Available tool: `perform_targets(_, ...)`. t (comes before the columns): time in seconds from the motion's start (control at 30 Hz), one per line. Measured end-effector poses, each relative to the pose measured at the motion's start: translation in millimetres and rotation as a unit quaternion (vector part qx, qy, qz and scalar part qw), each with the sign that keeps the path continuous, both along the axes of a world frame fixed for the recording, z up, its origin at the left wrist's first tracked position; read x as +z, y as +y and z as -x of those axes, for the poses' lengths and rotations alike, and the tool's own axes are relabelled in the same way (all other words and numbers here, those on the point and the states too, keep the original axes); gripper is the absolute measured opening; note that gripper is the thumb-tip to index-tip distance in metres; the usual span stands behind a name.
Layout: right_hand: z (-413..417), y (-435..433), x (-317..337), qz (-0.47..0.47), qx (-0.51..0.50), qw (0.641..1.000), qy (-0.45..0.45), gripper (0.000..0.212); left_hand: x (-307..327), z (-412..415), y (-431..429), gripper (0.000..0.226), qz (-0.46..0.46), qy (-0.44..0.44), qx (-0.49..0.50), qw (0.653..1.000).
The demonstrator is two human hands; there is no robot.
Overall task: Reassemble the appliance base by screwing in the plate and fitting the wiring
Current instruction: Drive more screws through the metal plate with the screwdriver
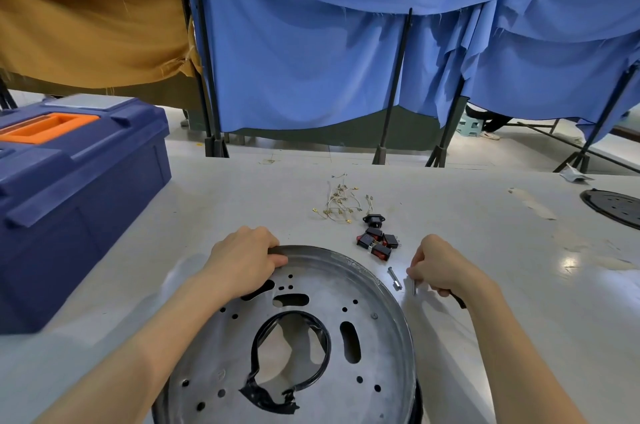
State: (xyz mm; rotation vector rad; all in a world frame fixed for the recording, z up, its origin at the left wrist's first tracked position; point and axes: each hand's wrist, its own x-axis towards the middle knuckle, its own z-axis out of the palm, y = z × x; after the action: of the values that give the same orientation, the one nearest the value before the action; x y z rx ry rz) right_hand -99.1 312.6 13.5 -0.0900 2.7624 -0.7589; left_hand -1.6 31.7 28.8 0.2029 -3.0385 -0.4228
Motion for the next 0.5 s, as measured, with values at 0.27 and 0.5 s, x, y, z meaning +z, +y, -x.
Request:
perform_targets(0.27,-7,0,26,0.047,0.018,0.996,0.070,0.016,4,-2,3,0.042,-0.014,-0.036,0.000,0.999)
perform_targets(0.5,-57,-46,78,0.318,0.146,0.925,0.148,0.021,31,-8,25,0.055,-0.085,0.098,-0.129,0.983)
